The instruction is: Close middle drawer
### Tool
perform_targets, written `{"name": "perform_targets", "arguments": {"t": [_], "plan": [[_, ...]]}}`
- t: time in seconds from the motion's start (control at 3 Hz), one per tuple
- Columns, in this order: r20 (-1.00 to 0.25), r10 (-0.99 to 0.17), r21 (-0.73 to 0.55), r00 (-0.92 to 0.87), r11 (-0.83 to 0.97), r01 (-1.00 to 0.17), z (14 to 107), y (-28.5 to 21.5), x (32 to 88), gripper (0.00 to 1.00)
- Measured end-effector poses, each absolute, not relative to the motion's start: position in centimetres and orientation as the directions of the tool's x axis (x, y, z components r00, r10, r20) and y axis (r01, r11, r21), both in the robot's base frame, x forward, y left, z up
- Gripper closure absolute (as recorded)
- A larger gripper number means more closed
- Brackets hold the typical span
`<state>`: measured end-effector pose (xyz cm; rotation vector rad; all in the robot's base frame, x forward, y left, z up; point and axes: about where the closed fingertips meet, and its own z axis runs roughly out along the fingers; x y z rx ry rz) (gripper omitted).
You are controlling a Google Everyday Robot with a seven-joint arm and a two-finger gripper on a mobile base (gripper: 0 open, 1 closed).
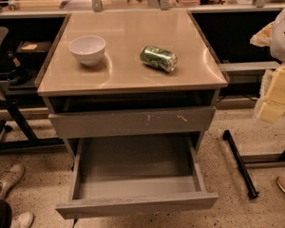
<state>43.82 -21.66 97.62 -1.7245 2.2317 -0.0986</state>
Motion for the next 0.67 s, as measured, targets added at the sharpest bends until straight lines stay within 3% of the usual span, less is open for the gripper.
{"name": "perform_targets", "arguments": {"t": [0.33,0.67], "plan": [[-0.207,-0.953,-0.246,-0.221,0.270,-0.931,97.62,-21.66,43.82,0.00],[-0.207,-0.953,-0.246,-0.221,0.270,-0.931,97.63,-21.66,43.82,0.18]]}}
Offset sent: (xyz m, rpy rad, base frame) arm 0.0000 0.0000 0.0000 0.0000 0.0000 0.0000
